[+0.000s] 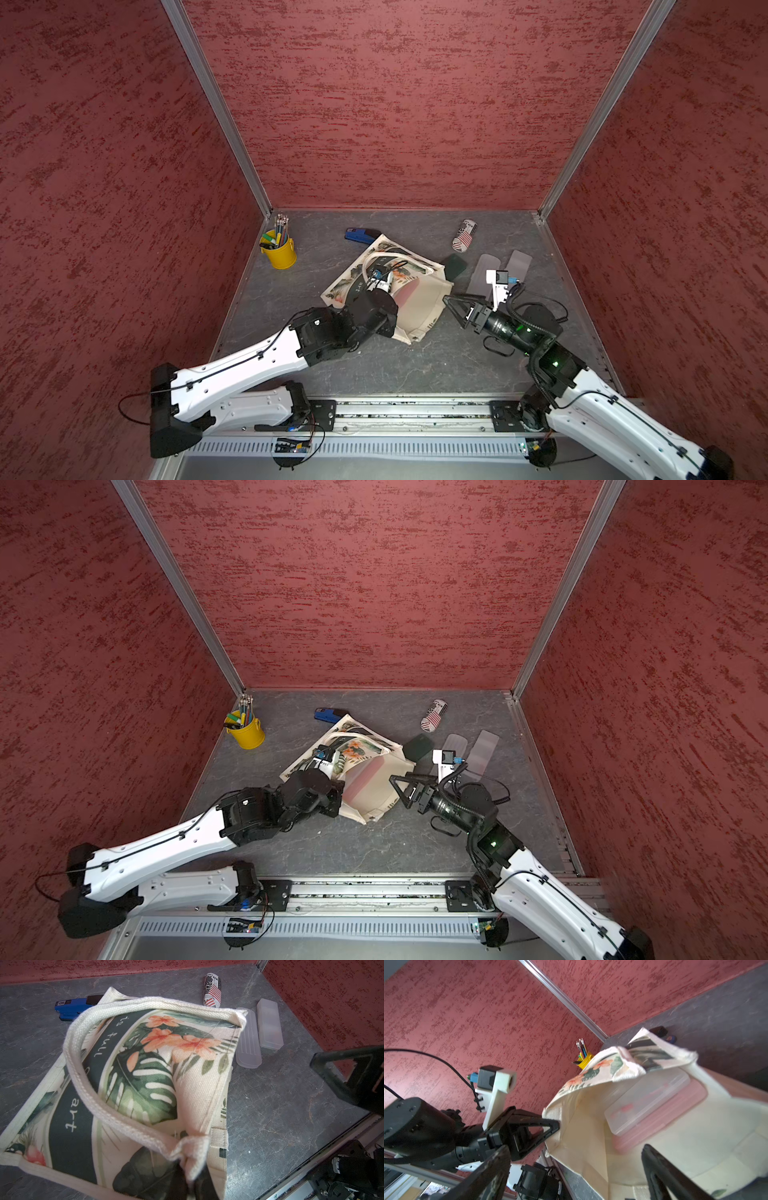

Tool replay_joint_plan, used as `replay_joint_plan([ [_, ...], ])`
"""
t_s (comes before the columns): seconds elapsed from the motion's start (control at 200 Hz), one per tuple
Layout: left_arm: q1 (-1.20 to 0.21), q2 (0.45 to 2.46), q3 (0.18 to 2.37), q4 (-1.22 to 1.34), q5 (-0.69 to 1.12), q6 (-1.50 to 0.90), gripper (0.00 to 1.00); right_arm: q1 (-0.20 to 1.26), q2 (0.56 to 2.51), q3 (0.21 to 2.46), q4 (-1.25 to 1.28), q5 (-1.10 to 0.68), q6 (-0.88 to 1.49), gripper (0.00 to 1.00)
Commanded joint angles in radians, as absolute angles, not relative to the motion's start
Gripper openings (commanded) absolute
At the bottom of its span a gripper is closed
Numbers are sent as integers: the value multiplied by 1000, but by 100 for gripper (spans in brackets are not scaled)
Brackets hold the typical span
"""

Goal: Take out the pencil case from the canvas bag
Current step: Pick up the pencil case from the canvas bag.

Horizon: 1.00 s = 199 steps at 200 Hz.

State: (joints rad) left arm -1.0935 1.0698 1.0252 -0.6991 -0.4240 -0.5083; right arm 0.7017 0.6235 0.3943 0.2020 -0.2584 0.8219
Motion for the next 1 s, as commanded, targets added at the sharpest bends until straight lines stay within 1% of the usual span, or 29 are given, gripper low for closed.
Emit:
replay_joint_plan([
  [0.0,-1100,1080,1053,-600,-410,-507,0,776,641,364,256,-151,806,99],
  [0.15,-1108,1096,1050,-608,-405,-506,0,910,708,361,263,-31,755,99],
  [0.215,-1109,1091,1045,-604,-404,-503,0,936,751,349,284,-16,757,99],
  [0.511,-1109,1074,1060,-618,-377,-488,0,988,962,273,443,30,843,99],
  [0.781,-1115,1075,1055,-601,-344,-488,0,998,1075,330,428,70,786,99],
  [0.992,-1121,1081,1067,-598,-332,-483,0,998,1210,362,462,49,765,99],
])
